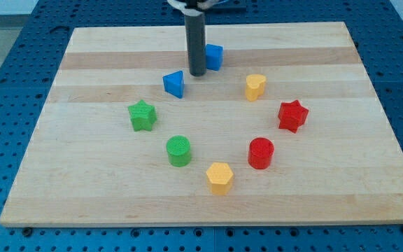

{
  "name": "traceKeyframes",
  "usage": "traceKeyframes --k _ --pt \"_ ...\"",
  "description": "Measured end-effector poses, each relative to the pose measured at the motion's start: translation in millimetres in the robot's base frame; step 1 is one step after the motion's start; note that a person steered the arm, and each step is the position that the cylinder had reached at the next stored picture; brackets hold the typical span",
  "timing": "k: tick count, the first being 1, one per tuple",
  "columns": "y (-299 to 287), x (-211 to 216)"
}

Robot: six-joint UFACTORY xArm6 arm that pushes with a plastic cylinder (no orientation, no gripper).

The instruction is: Move the yellow heart closer to red star

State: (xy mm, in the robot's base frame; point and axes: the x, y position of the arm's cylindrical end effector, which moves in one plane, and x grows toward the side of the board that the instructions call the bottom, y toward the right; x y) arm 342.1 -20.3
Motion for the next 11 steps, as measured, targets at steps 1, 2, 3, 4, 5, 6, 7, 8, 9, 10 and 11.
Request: traceKeyframes --k 1,2,3,4,5,6,7,8,9,10,11 --pt "8 64" --pt "9 59" --pt "36 -1" --pt "43 -11" --pt "69 16" --pt "103 44" --pt "120 55" --pt "131 67" --pt "135 71" --pt "132 74" --pt "87 91"
